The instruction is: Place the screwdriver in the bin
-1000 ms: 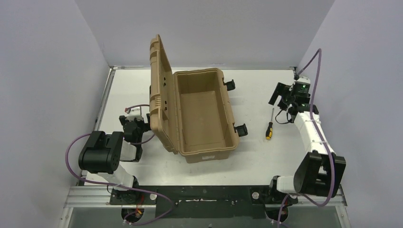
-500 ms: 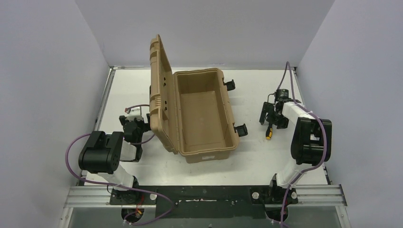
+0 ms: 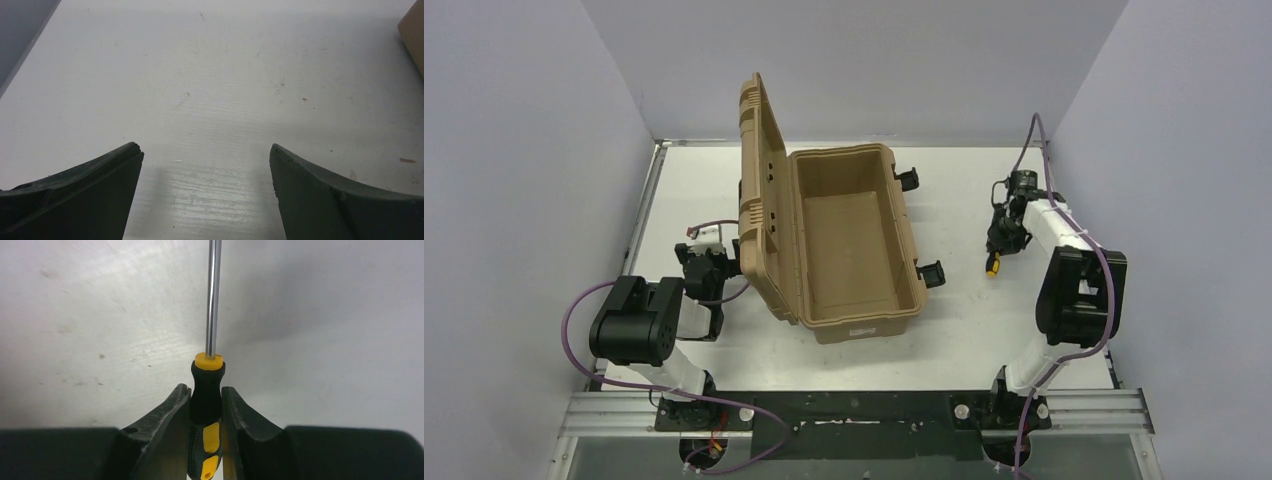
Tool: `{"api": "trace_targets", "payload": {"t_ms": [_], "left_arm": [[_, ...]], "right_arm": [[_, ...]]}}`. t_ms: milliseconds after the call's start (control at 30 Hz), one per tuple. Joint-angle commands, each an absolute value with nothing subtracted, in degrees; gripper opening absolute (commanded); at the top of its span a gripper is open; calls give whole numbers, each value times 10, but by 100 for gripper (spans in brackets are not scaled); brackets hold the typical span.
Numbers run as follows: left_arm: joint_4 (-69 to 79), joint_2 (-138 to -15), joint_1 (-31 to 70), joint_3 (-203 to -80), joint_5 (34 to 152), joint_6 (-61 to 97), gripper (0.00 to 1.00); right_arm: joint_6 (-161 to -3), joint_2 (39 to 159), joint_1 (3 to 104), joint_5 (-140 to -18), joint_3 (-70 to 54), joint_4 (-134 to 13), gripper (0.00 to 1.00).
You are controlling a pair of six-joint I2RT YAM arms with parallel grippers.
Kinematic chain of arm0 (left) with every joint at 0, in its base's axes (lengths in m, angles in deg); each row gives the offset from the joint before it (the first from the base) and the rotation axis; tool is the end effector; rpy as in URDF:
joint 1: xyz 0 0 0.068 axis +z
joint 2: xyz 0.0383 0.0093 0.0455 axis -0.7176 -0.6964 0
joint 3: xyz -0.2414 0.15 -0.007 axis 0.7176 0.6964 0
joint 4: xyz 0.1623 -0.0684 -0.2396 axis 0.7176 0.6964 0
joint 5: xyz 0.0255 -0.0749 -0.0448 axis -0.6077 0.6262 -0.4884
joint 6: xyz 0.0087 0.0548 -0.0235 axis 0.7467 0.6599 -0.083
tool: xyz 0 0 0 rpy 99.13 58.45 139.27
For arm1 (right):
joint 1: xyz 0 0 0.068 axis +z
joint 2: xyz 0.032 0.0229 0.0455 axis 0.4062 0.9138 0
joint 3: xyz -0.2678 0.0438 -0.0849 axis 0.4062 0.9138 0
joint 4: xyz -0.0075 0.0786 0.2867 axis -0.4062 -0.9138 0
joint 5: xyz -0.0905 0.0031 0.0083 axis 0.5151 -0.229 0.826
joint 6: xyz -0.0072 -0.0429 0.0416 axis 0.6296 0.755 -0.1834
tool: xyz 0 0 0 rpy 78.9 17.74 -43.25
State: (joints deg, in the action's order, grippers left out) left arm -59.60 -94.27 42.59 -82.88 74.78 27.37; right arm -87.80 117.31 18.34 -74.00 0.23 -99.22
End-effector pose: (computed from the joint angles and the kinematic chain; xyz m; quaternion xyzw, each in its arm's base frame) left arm 0.2603 -0.0071 0.0965 -0.0450 0.7779 0.0374 0.6257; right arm 0.3739 -0.0345 0.1754 0.1518 0.9743 0.0356 0.1625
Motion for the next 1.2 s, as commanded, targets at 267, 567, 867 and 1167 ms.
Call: {"api": "trace_targets", "payload": {"t_ms": [267,567,867,1167], "left_arm": [[-630,-943,425,-838,753,279,97],[-630,-942,425,-838,753,279,97],[-629,-942,425,-838,753,279,97],[-629,-942,425,-838,753,279,97]], "right_arm": [[-919,1105,276,-739,-333,-1137,0],[-984,1189,514,-700,-473,-1134,0],[-993,1261,604,-734,-370,-1041,0],[-994,1321,625,-752,-260,-954,0]]}}
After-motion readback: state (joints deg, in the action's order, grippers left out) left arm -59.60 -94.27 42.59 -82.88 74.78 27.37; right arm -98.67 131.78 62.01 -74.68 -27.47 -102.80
